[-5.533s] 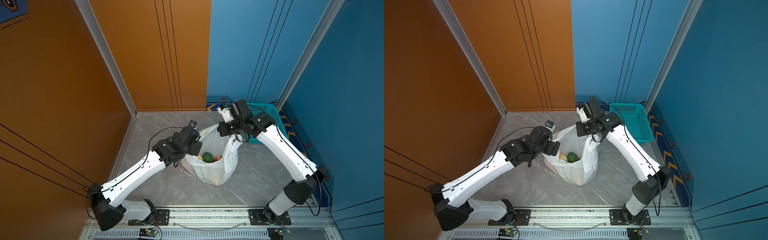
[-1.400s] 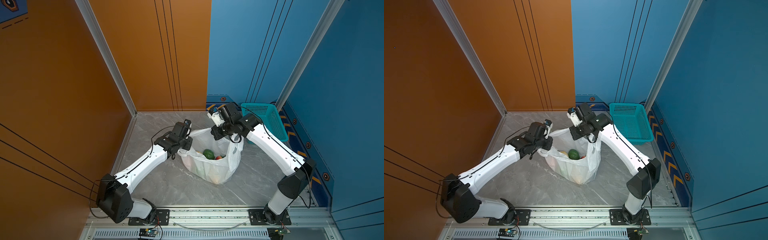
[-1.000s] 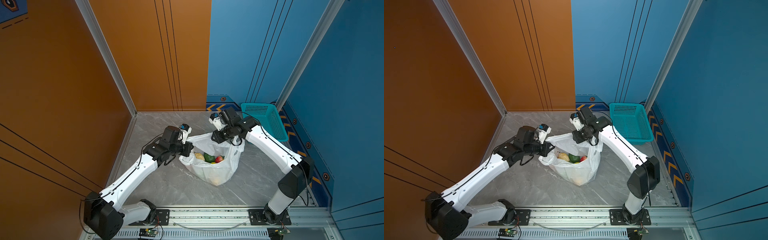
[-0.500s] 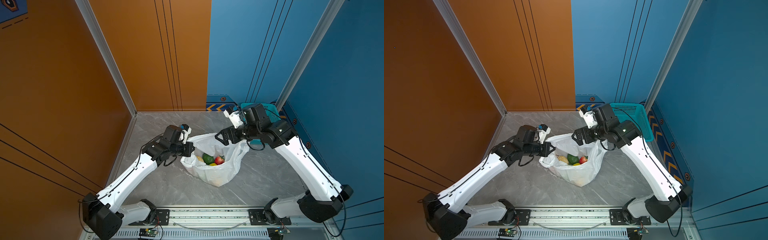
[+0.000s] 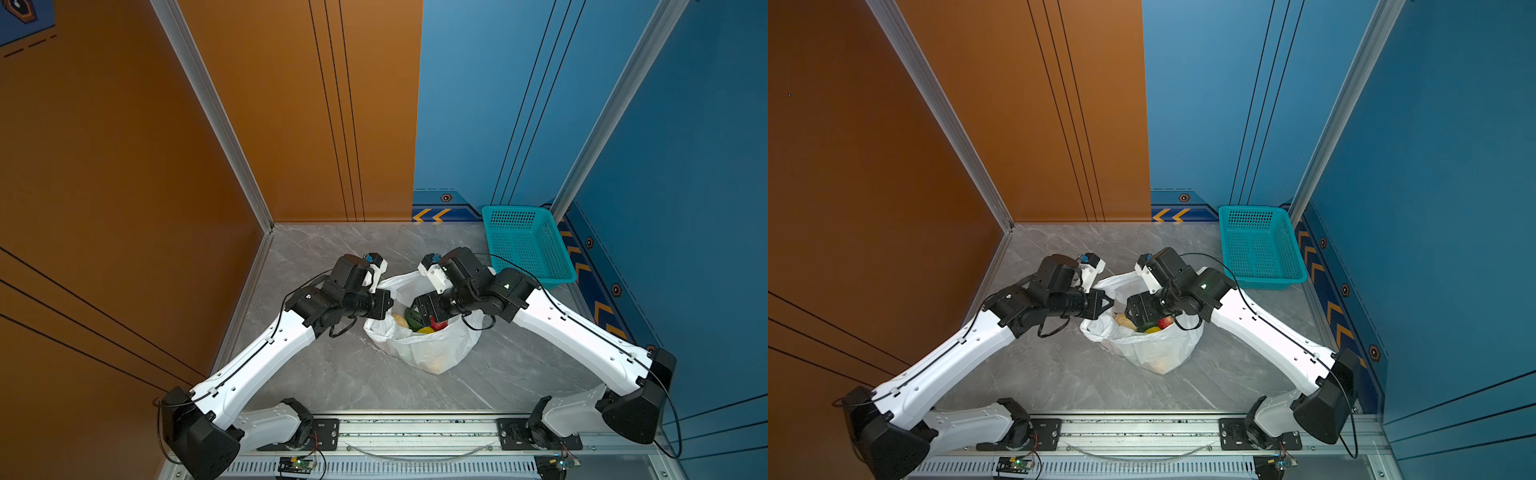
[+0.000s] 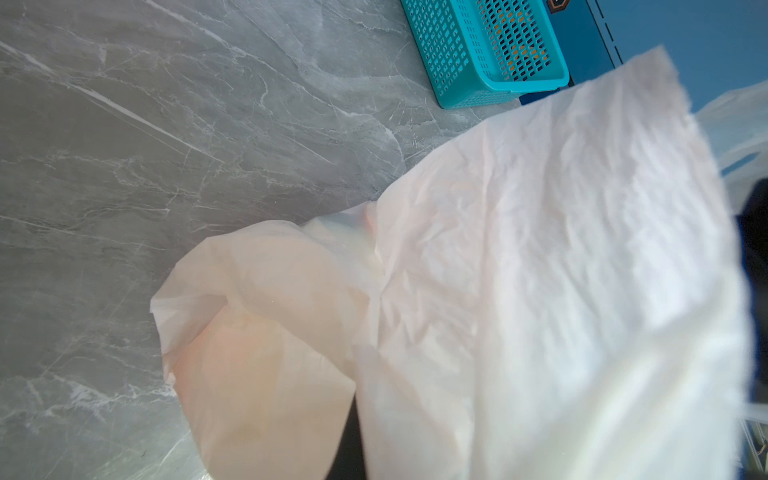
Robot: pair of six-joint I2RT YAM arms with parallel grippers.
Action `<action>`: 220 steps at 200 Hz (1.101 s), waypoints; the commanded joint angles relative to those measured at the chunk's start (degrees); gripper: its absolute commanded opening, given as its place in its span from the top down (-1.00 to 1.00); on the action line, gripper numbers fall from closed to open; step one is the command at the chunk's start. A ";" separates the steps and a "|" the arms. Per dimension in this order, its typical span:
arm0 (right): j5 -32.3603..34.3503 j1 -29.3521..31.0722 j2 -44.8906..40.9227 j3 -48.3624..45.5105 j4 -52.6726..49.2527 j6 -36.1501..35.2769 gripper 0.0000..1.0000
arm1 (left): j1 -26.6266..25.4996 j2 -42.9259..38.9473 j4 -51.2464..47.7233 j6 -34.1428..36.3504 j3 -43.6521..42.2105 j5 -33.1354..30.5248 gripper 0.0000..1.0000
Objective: Untie the knot of the plastic bag and take out the fruit
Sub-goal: 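Hold the bag rim with the left gripper while the right gripper lowers into the bag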
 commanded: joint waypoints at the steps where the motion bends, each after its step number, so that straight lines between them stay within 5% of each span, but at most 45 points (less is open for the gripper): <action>1: 8.19 0.24 3.24 -2.25 9.29 3.44 -0.78 | -1.16 -2.14 -1.06 -0.40 -0.33 -2.96 1.00; 75: 28.68 -7.28 11.11 -2.92 20.94 0.89 -1.00 | -2.79 -4.65 -0.34 -1.18 -5.88 -8.53 1.00; 111: 22.30 -10.99 11.07 -2.99 17.62 -2.57 -1.00 | -2.82 -5.85 2.40 -3.65 -9.71 -10.01 1.00; 159: 14.03 -5.87 6.96 -2.53 7.33 -2.94 -1.00 | -2.90 -4.71 3.51 -5.66 -8.51 -10.49 1.00; 220: 20.33 4.18 1.80 -8.39 4.86 1.31 -1.00 | -3.33 -4.18 3.51 -7.80 -8.81 -11.89 1.00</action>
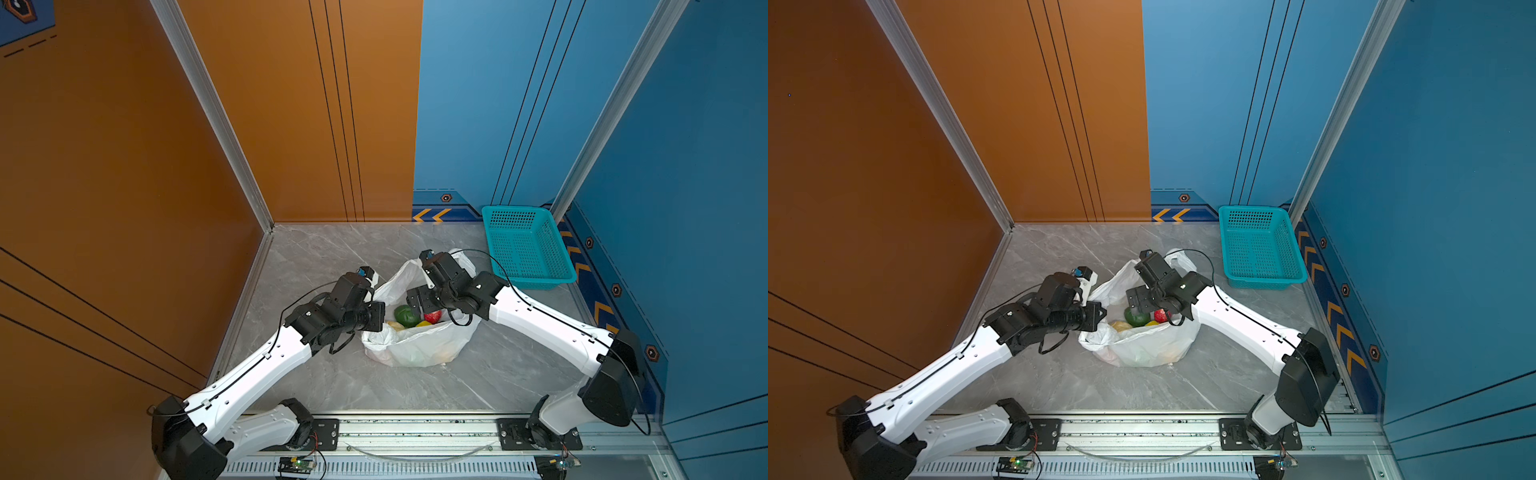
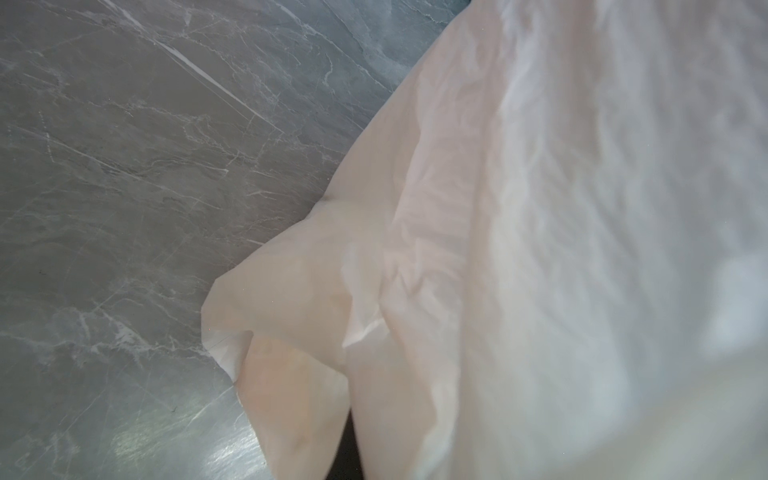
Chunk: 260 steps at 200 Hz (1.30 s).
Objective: Untie the knot of the plastic bag and take out the fruit
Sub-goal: 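Hold the bag rim with the left gripper while the right gripper lowers into the bag, then reach the right gripper down among the fruit and grasp the green spiky fruit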
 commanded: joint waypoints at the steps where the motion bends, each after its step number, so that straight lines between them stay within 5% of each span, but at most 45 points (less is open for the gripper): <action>1: 4.08 2.68 -2.48 -3.60 -3.59 2.32 -1.00 | -0.80 0.30 0.63 -1.51 0.23 -1.85 1.00; 62: 10.93 7.70 -11.42 -18.05 -2.07 4.28 -1.00 | -1.65 -0.98 0.54 -2.88 -1.25 -3.62 1.00; 131: 2.45 12.99 -12.44 -32.09 -3.51 11.83 -1.00 | -7.95 -0.37 -2.71 -4.29 -7.62 -6.21 1.00; 208: -8.89 15.64 -9.47 -19.99 -4.09 9.32 -1.00 | -12.83 0.45 -10.62 -3.24 -1.74 -16.00 1.00; 260: -9.53 13.47 -7.04 -15.56 0.19 10.44 -0.74 | -14.73 0.75 -14.48 -4.09 -1.70 -17.79 1.00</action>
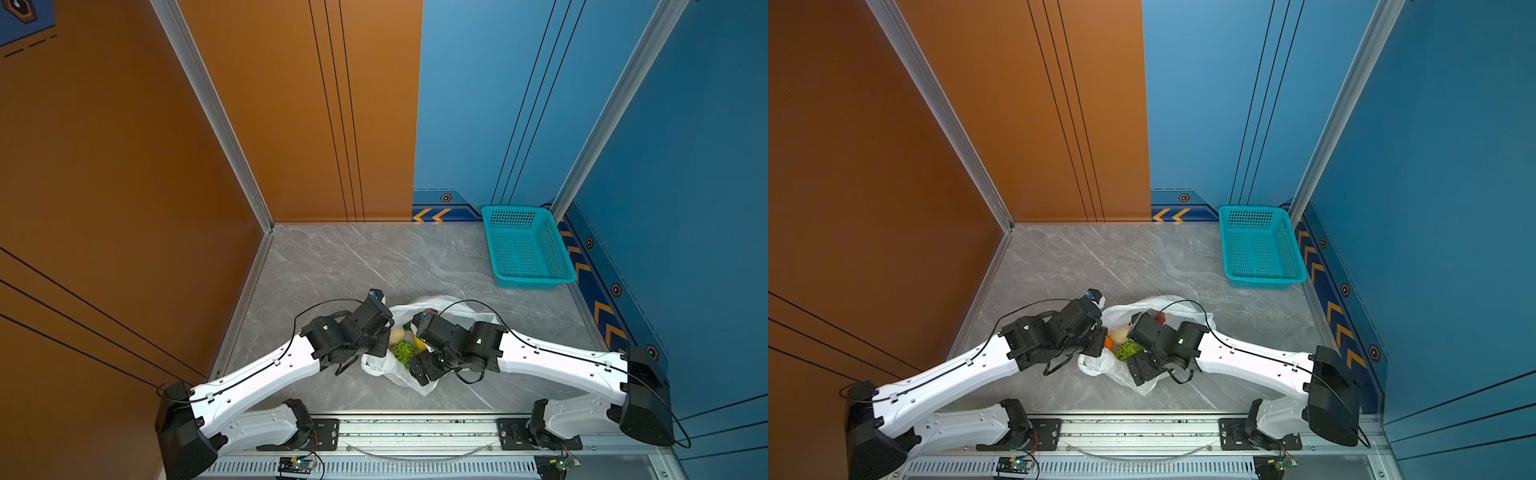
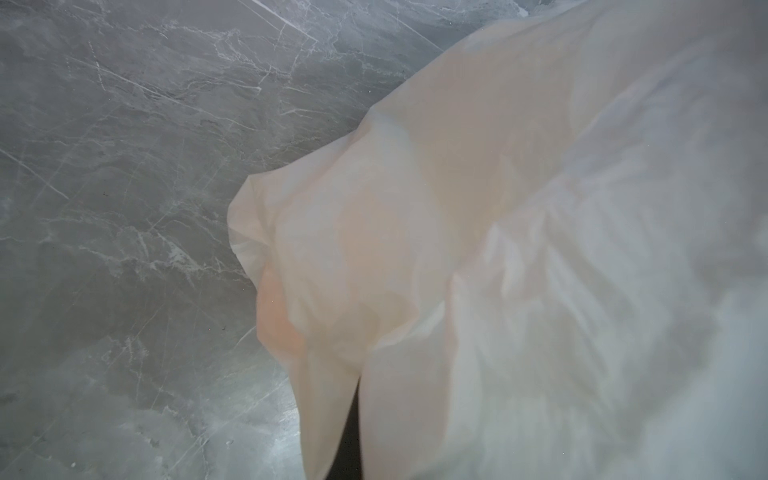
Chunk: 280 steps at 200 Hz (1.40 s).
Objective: Untie the knot of the plastic bag and take out the fruit
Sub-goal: 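Reach the right gripper down among the fruit and grasp the green spiky fruit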
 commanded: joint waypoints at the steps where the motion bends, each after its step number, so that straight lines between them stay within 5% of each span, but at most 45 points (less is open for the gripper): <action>1: -1.39 -1.56 1.10 1.71 2.86 0.84 -0.73 | -1.31 0.16 -4.84 -0.45 0.49 -2.77 1.00; 82: 4.98 -1.00 8.43 -0.69 4.56 -2.18 -0.58 | -3.03 -1.40 -6.73 -4.18 -0.51 -7.72 1.00; 124: 10.80 -2.67 5.98 -6.39 -3.29 -7.33 -0.59 | -2.79 -2.58 -3.43 -5.83 -4.01 -3.25 1.00; 173: 7.71 -5.80 2.05 -10.76 -11.48 -5.82 -0.66 | -4.46 -1.39 -2.41 -7.68 -5.21 -0.51 1.00; 224: 1.30 -1.87 -3.96 -1.60 -11.78 -4.34 -0.88 | -5.19 -0.29 -2.07 -6.91 -1.68 -0.75 1.00; 280: -2.53 -2.16 -1.65 0.86 -0.34 0.82 -0.73 | -5.81 -0.85 -1.36 -6.67 -1.30 -1.65 1.00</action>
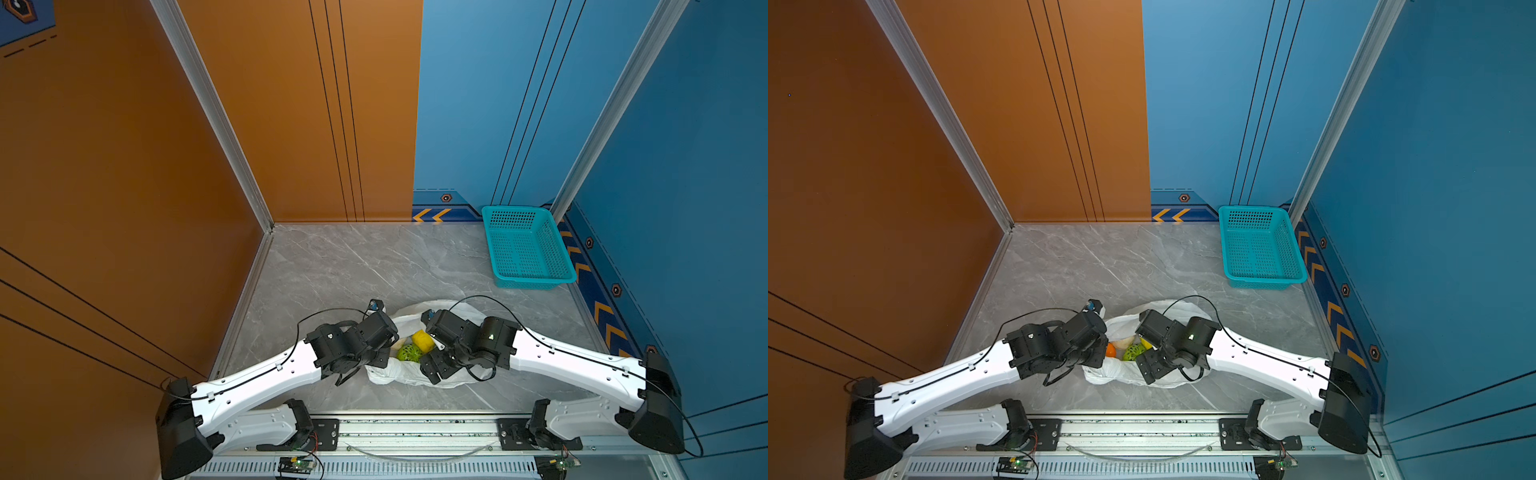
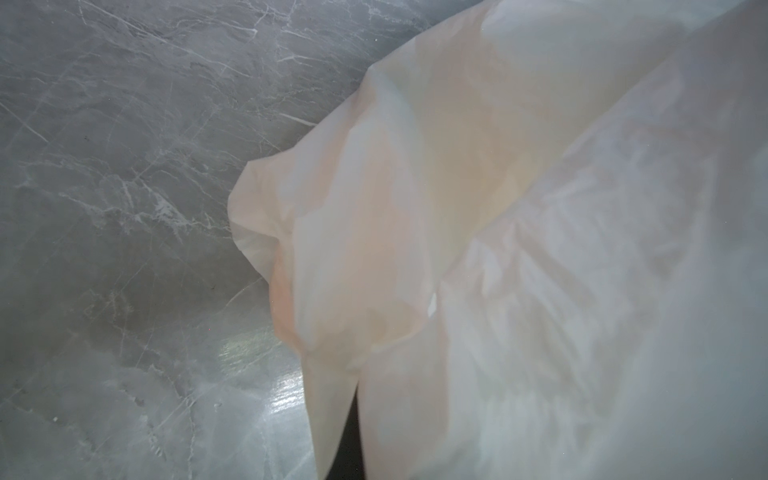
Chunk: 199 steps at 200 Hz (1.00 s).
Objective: Untie the knot of the plastic bag and take out the fruit
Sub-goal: 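Reach the right gripper down among the fruit and grasp the green spiky fruit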
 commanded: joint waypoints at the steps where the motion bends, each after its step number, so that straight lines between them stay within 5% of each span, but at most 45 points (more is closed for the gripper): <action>1: -2.75 -0.22 2.01 0.01 6.14 3.53 -0.72 | -0.83 -0.42 0.22 -0.05 0.87 -0.09 1.00; 42: -1.26 0.60 5.18 -4.38 18.63 8.22 -0.56 | -1.19 -2.42 0.86 -0.78 0.73 -1.90 1.00; 113: 0.40 1.24 9.83 -6.51 18.88 8.41 -0.52 | -0.87 -5.88 4.35 -0.63 0.01 -3.44 1.00; 199: 0.65 -2.71 15.70 0.00 19.93 7.01 -0.58 | -1.52 -5.10 2.48 -1.95 -4.54 4.71 1.00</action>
